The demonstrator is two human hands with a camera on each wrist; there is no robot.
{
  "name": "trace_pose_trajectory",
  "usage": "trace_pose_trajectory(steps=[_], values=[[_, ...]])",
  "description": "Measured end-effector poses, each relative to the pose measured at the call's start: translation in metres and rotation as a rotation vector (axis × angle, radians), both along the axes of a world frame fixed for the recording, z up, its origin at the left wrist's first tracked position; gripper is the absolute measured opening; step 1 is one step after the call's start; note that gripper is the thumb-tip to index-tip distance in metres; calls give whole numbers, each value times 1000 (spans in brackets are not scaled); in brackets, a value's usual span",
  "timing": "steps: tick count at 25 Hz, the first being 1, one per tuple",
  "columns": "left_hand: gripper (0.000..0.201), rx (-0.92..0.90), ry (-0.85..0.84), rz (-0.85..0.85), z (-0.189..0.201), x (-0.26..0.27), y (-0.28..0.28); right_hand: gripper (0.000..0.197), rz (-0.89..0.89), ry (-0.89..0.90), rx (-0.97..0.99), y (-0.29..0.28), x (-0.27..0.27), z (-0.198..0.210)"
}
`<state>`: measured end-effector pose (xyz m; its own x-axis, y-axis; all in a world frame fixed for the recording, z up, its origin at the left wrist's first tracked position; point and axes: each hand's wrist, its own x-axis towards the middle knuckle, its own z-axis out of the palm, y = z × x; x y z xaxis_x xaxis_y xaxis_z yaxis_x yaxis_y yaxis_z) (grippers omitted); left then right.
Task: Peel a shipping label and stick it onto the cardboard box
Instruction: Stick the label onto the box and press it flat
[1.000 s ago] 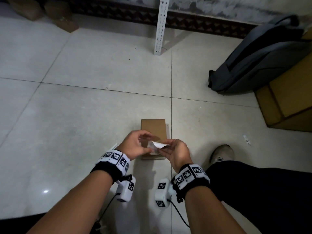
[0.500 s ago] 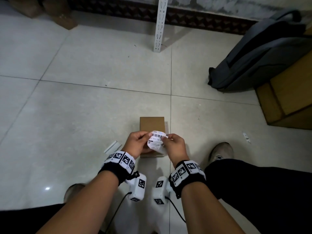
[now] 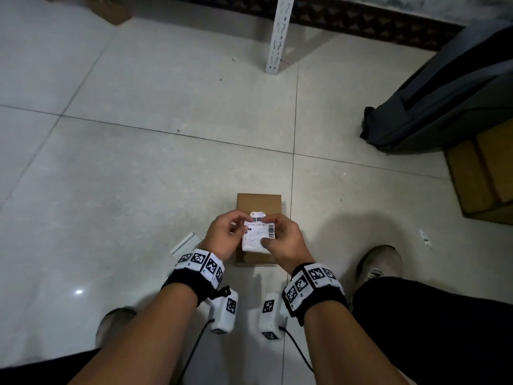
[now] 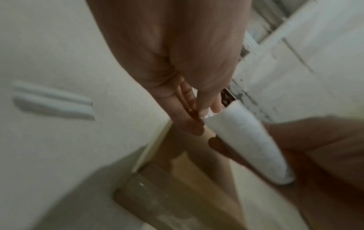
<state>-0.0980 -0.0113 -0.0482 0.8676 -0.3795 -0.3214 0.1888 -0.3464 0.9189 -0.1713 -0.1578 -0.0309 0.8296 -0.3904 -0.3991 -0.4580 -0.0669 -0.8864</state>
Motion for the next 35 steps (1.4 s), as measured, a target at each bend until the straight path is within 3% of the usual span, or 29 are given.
trace_pose_trajectory(steps=[3,6,10,13,18,27,31,35], values=[[32,11,3,-52,-3,9,1,50,60,-13,7,-6,7,-3],[47,-22,93,-8,-1,16,-3,67,170,4,-58,-12,15,-2],[65,1,50,-114,4,22,-13,74,291,20,-252,-20,28,4],[71,-11,-8,-192,-1,23,-19,70,344,-8,-398,-23,30,6],[65,14,-102,-155,-6,20,-21,69,368,-11,-472,-25,24,-1],[53,144,-185,-151,-1,27,-19,59,357,14,-465,-37,22,-6],[58,84,-132,-119,0,29,-25,43,181,33,-399,-36,22,-6],[64,56,-96,-175,-3,21,-29,40,201,27,-383,-33,22,-7]])
